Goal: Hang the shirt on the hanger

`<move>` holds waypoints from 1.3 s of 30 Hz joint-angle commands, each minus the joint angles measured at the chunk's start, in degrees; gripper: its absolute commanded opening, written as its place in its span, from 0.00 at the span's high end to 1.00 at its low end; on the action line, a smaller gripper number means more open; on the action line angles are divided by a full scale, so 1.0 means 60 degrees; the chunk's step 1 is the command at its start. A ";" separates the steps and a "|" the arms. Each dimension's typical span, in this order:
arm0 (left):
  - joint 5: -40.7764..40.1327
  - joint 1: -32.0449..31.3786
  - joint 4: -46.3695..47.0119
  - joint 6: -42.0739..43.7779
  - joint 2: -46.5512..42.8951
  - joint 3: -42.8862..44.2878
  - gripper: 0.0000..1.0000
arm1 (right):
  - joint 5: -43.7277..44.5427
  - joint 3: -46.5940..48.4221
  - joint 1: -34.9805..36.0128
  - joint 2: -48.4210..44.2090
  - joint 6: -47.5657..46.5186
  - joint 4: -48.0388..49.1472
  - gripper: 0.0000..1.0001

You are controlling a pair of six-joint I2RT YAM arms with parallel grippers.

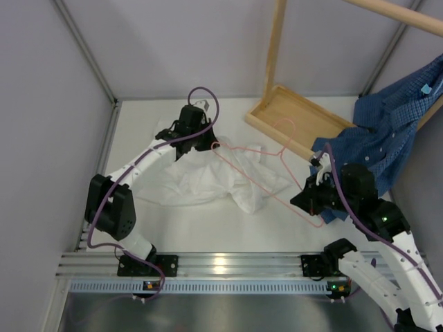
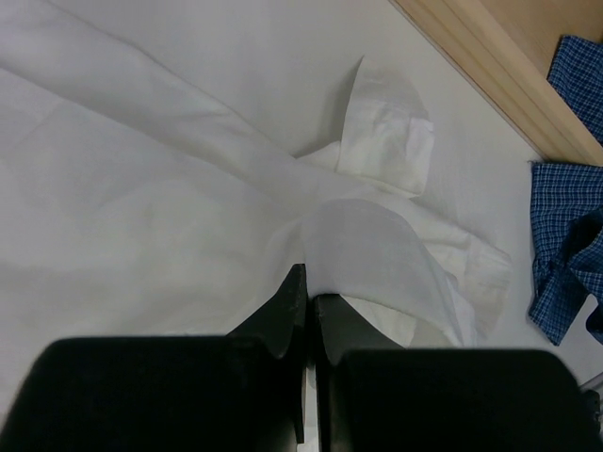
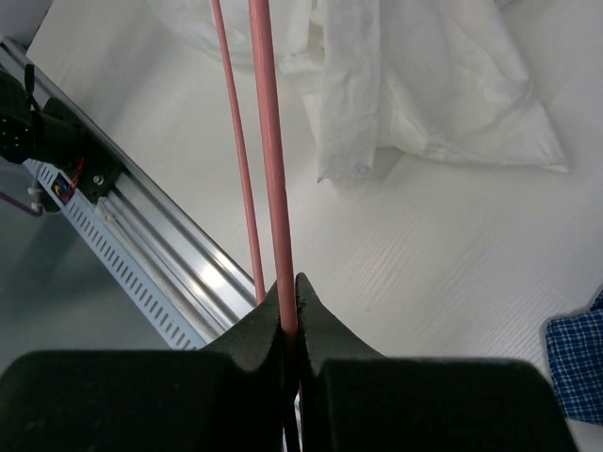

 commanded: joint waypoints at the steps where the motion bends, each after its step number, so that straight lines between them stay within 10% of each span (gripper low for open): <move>1: 0.0072 0.0084 0.0067 0.0165 0.0003 0.0427 1.00 | 0.0515 0.0518 0.0074 -0.0172 -0.0096 -0.0277 1.00; 39: 0.1201 0.0187 0.0155 -0.0099 -0.0246 0.0339 1.00 | -0.0190 0.0840 0.0555 0.1584 0.0007 0.1276 1.00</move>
